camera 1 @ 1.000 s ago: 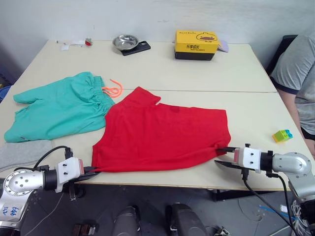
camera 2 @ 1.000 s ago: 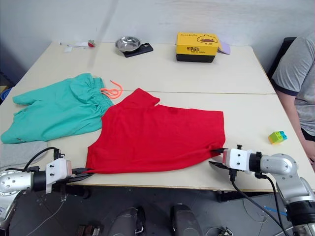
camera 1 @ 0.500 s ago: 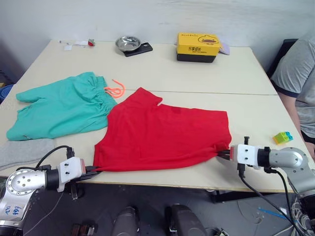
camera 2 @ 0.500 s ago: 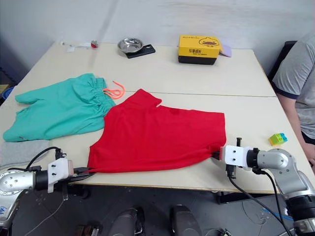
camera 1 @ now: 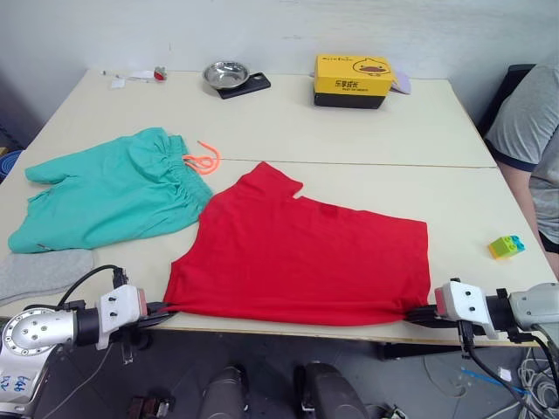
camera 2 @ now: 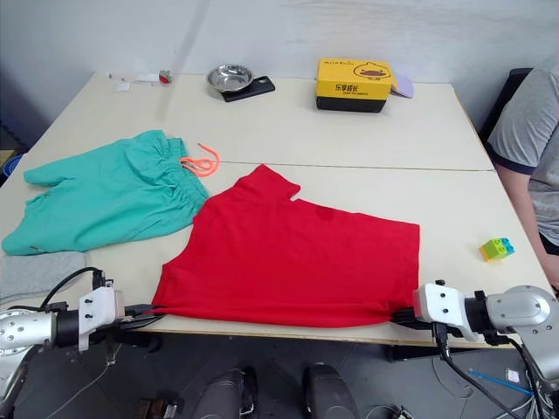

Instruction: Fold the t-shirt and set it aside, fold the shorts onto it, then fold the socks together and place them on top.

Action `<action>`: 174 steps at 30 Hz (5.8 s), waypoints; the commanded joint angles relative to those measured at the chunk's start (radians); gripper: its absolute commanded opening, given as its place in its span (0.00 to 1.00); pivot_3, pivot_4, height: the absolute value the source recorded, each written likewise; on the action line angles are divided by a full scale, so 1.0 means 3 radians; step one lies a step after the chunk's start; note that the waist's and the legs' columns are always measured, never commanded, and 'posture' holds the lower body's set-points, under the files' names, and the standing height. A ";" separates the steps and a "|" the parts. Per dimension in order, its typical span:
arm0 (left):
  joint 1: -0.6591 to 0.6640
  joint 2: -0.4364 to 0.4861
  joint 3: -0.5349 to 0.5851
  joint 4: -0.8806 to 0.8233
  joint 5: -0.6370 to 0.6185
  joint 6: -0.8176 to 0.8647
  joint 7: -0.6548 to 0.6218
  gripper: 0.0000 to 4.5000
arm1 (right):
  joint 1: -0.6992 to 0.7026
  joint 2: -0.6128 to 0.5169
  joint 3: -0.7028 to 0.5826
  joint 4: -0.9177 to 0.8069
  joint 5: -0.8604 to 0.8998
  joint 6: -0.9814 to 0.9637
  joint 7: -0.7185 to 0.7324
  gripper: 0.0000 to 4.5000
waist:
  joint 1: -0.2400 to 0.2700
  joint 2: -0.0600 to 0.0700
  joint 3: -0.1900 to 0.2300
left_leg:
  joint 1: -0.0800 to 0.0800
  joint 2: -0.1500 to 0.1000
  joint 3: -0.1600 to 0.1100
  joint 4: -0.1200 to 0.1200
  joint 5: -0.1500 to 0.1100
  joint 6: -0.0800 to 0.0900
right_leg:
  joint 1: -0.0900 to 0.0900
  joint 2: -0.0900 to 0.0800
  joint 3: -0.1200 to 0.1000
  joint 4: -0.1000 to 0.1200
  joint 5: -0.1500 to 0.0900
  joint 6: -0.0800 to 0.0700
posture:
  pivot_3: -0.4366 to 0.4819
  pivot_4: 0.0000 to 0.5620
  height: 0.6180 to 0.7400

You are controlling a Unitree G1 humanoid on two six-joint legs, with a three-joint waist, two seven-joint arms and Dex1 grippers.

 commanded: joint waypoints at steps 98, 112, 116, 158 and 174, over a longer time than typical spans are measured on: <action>-0.3139 -0.0634 -0.0957 0.1593 0.0337 0.2006 0.0612 0.99 | -0.1861 0.0748 0.0089 0.0669 -0.0083 0.2211 -0.1507 1.00 | -0.0031 -0.0015 0.0034 | -0.0018 -0.0004 0.0008 0.0063 0.0003 -0.0014 | -0.0014 0.0007 0.0009 0.0055 -0.0009 0.0037 | 0.48 0.27 1.00; -0.3977 -0.1119 -0.0818 0.2447 0.0296 0.2017 0.0557 0.99 | -0.1998 0.0610 -0.0077 0.1169 -0.0045 0.2142 -0.1148 1.00 | 0.0046 -0.0013 0.0038 | -0.0022 -0.0007 0.0010 0.0075 0.0002 -0.0015 | -0.0014 0.0007 0.0009 0.0058 -0.0008 0.0043 | 0.48 0.27 1.00; -0.4207 -0.1217 -0.0856 0.2875 0.0397 0.1912 0.0574 0.99 | -0.1977 0.0538 -0.0127 0.1300 -0.0054 0.2136 -0.1113 1.00 | 0.0045 -0.0013 0.0038 | -0.0022 -0.0007 0.0011 0.0075 0.0002 -0.0015 | -0.0014 0.0007 0.0009 0.0057 -0.0009 0.0045 | 0.48 0.27 1.00; -0.4668 -0.1474 -0.0488 0.4093 0.0629 0.0734 0.0395 0.00 | -0.2430 0.0499 -0.0201 0.2106 -0.0232 0.1531 -0.0877 0.00 | 0.0035 -0.0007 0.0045 | -0.0023 -0.0007 0.0014 0.0080 0.0002 -0.0018 | -0.0017 0.0007 0.0010 0.0062 -0.0009 0.0045 | 0.48 0.27 1.00; -0.4125 -0.1139 -0.0434 0.3241 0.0492 0.0473 -0.0198 0.00 | -0.1498 0.0367 -0.0868 0.1298 0.0312 0.1479 -0.0576 0.00 | 0.0033 0.0004 0.0057 | -0.0024 -0.0006 0.0016 0.0090 0.0001 -0.0020 | -0.0016 0.0010 0.0012 0.0067 -0.0012 0.0051 | 0.48 0.27 1.00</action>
